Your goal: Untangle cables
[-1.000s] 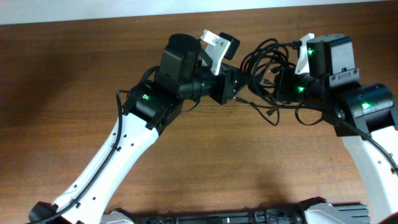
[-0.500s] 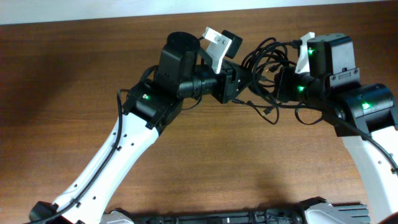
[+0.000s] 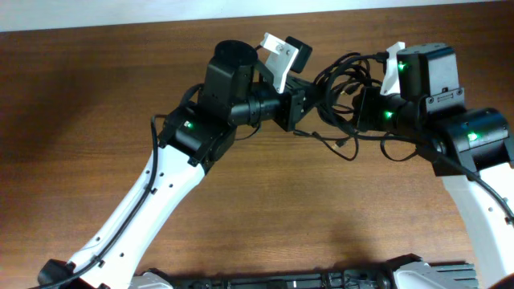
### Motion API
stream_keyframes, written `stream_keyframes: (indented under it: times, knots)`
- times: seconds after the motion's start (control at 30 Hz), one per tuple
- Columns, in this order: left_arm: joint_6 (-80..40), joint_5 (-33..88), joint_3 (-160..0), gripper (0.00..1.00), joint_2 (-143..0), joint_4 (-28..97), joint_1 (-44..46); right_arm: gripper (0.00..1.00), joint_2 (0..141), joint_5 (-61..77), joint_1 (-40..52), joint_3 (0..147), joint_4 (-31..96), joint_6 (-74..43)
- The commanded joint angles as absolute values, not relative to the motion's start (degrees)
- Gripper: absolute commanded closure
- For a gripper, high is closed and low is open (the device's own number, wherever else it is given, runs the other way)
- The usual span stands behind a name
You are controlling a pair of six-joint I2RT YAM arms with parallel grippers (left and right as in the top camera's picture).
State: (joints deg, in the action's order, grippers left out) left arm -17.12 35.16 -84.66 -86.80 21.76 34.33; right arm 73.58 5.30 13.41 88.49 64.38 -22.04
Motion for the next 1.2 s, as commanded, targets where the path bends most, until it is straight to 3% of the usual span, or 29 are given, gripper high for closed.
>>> stream_keyframes:
  times: [0.0, 0.27, 0.4, 0.77, 1.17]
  knots:
    - [-17.12, 36.25, -85.54, 1.0, -87.22, 21.45, 34.63, 0.96, 73.01, 7.57, 13.5, 88.44, 63.66, -21.28]
    - [-16.64, 36.23, -85.56, 1.0, -87.2, 21.45, 33.58, 0.96, 73.01, 2.68, 13.47, 88.44, 65.43, -18.22]
    - [-16.64, 41.82, -85.56, 1.0, -87.09, 20.56, 31.11, 0.96, 73.03, -7.33, 13.47, 88.44, 68.23, -18.24]
    - [-16.71, 50.0, -85.56, 1.0, -86.02, 18.22, 23.22, 0.96, 73.03, -16.1, 13.47, 88.4, 71.7, -18.22]
    - [-16.71, 50.24, -85.56, 1.0, -80.71, 16.95, 13.85, 0.96, 73.12, -17.63, 13.47, 88.4, 72.71, -18.24]
